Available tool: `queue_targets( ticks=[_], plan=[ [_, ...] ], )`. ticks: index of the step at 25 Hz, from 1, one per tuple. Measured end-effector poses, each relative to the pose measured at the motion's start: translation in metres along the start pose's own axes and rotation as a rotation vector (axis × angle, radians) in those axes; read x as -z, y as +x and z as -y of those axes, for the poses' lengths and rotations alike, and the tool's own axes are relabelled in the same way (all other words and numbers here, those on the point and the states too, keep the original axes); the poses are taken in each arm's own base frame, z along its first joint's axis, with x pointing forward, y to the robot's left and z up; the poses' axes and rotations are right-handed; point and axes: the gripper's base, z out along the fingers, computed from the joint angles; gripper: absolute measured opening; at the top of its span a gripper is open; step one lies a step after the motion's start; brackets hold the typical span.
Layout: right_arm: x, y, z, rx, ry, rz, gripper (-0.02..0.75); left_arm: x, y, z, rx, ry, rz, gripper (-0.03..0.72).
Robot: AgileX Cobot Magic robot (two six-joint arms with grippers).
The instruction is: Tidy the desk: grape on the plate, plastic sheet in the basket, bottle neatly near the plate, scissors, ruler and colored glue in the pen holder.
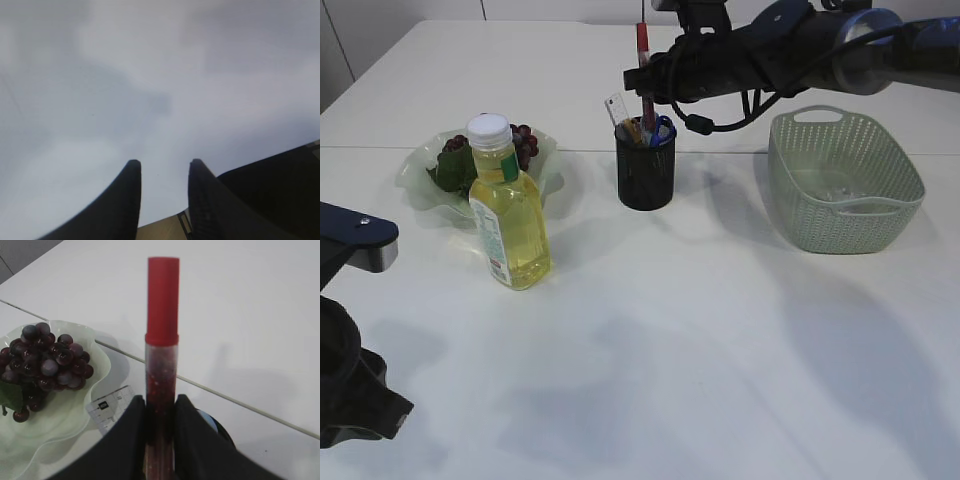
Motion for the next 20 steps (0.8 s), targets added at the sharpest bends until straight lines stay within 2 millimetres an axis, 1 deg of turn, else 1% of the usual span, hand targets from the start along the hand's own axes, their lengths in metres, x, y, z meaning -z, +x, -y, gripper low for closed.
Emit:
queue_targets(
  ticks=[1,4,6,9,14,17,20],
  plan=[
    [0.000,0.000,0.000,-0.002,0.001,0.002,0.194,0.000,0.000,0.000,0.000,0.000,0.000,0.238],
    [0.000,0.000,0.000,-0.002,0.003,0.004,0.308,0.000,0.000,0.000,0.000,0.000,0.000,0.238],
    [0.000,0.000,0.000,-0.002,0.004,0.005,0.340,0.000,0.000,0.000,0.000,0.000,0.000,0.238],
    [0.000,0.000,0.000,-0.004,0.004,0.005,0.356,0.000,0.000,0.000,0.000,0.000,0.000,0.238],
    [0.001,0.001,-0.003,0.001,-0.028,-0.021,0.357,0.000,0.000,0.000,0.000,0.000,0.000,0.239],
    [0.009,-0.002,-0.008,0.015,-0.060,-0.072,0.357,0.000,0.000,0.000,0.000,0.000,0.000,0.239],
    [0.023,-0.007,-0.010,-0.013,-0.038,-0.164,0.358,0.000,0.000,0.000,0.000,0.000,0.000,0.239]
  ],
)
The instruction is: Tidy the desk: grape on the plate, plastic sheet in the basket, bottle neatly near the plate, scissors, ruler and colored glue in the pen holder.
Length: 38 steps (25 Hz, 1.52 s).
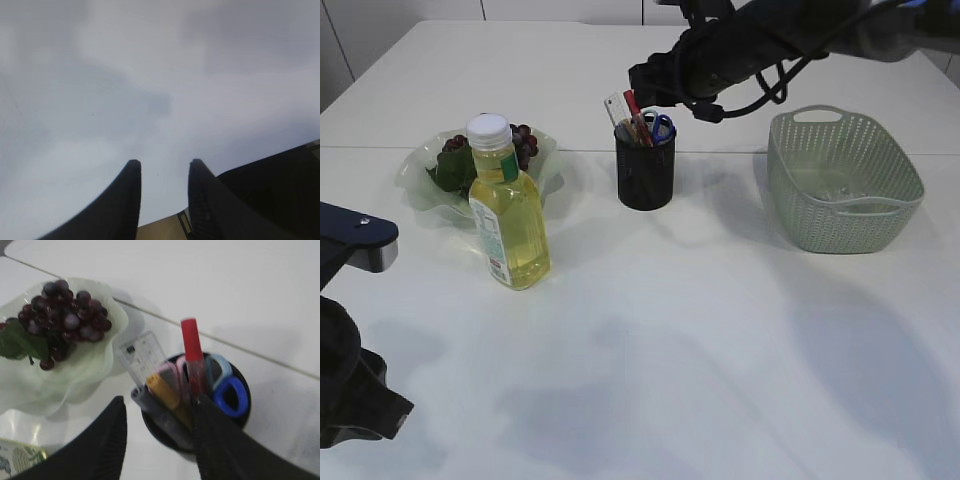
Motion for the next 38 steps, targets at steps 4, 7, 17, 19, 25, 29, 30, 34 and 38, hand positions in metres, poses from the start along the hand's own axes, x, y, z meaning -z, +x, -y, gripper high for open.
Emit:
queue_targets(
  ticks=[4,7,17,19,25,29,30,34,38],
  plan=[
    [0.027,-0.001,0.002,-0.056,0.108,-0.171,0.358,0.000,0.000,0.000,0.001,0.001,-0.001,0.239],
    [0.049,-0.003,0.001,-0.072,0.167,-0.259,0.358,0.000,0.000,0.000,0.001,0.001,-0.001,0.239],
    [0.108,-0.009,-0.010,-0.141,0.248,-0.452,0.358,0.000,0.000,-0.001,0.012,-0.008,-0.001,0.239],
    [0.120,-0.013,-0.013,-0.140,0.257,-0.454,0.358,0.000,0.000,-0.002,0.016,-0.023,-0.002,0.239],
    [0.164,-0.007,-0.024,-0.125,0.284,-0.461,0.358,0.008,0.002,-0.012,0.005,-0.088,0.022,0.245],
    [0.191,0.009,-0.031,-0.119,0.297,-0.490,0.358,0.020,0.000,-0.027,0.058,-0.125,0.089,0.278],
    [0.196,0.015,-0.032,-0.121,0.297,-0.502,0.358,0.022,0.000,-0.033,0.080,-0.136,0.104,0.288],
    [0.223,0.034,-0.041,-0.123,0.296,-0.517,0.358,0.029,-0.001,-0.058,0.201,-0.170,0.136,0.302],
    [0.252,0.054,-0.049,-0.119,0.301,-0.498,0.358,0.035,0.002,-0.084,0.330,-0.207,0.158,0.304]
  ],
)
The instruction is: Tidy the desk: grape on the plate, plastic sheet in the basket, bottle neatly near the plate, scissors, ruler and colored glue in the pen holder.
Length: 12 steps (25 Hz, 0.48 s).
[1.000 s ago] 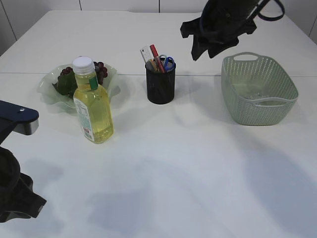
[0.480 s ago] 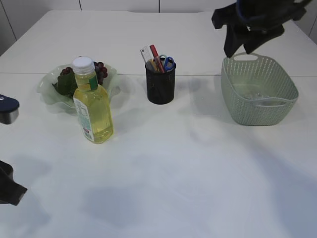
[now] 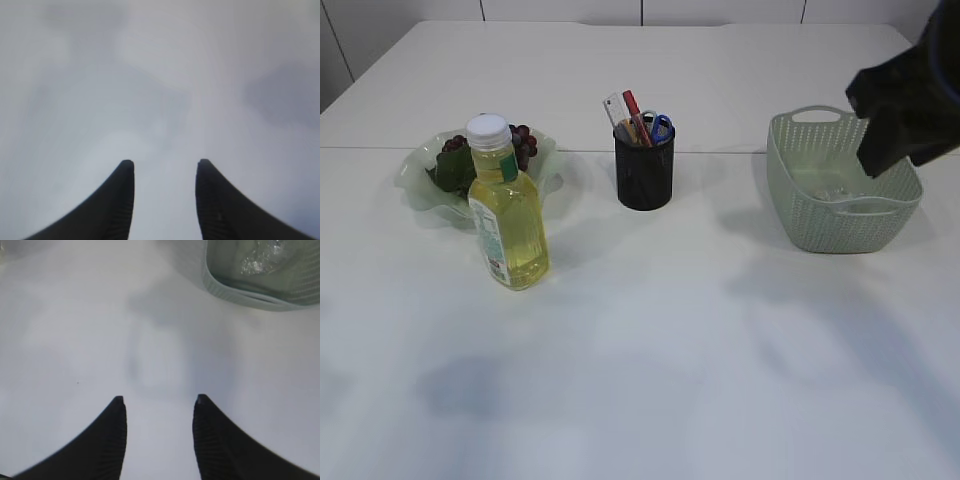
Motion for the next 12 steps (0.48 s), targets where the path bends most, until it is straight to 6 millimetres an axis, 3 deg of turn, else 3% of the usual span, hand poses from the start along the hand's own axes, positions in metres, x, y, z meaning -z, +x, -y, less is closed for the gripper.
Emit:
queue_targets(
  ticks=[6,12],
  plan=[
    [0.018,0.044,0.002,-0.045,0.004,0.026,0.358,0.013,0.000,-0.021,0.092,-0.022,0.064,0.321],
    [0.048,0.085,0.004,-0.077,0.003,0.058,0.361,0.034,0.012,-0.030,0.145,-0.022,0.102,0.464]
  ],
)
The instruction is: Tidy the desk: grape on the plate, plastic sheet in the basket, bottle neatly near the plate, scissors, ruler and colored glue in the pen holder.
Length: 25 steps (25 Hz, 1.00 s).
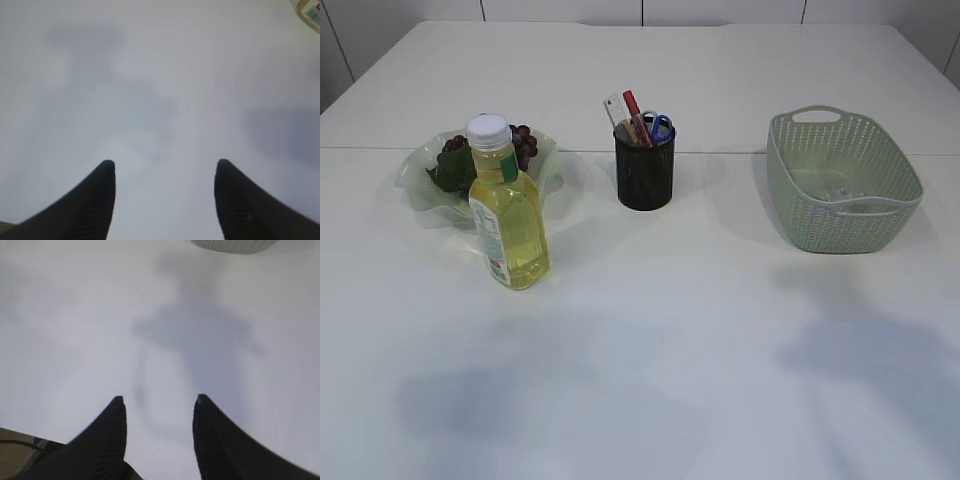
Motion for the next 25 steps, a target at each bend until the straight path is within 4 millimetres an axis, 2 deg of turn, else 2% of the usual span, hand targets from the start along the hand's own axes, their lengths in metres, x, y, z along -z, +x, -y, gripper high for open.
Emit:
queue_targets(
  ticks=[7,12,20,25],
  plan=[
    [0.054,0.044,0.007,-0.007,-0.001,0.154,0.363,0.038,0.022,-0.020,0.052,0.011,0.077,0.489],
    [0.083,0.079,0.013,-0.008,0.000,0.290,0.363,0.063,0.044,-0.036,0.044,0.025,0.127,0.491],
    [0.092,0.146,0.021,-0.015,-0.010,0.430,0.364,0.096,0.085,-0.058,-0.058,0.085,0.273,0.489],
    [0.093,0.177,0.022,-0.019,-0.044,0.512,0.364,0.108,0.105,-0.067,-0.067,0.131,0.371,0.481]
  ],
)
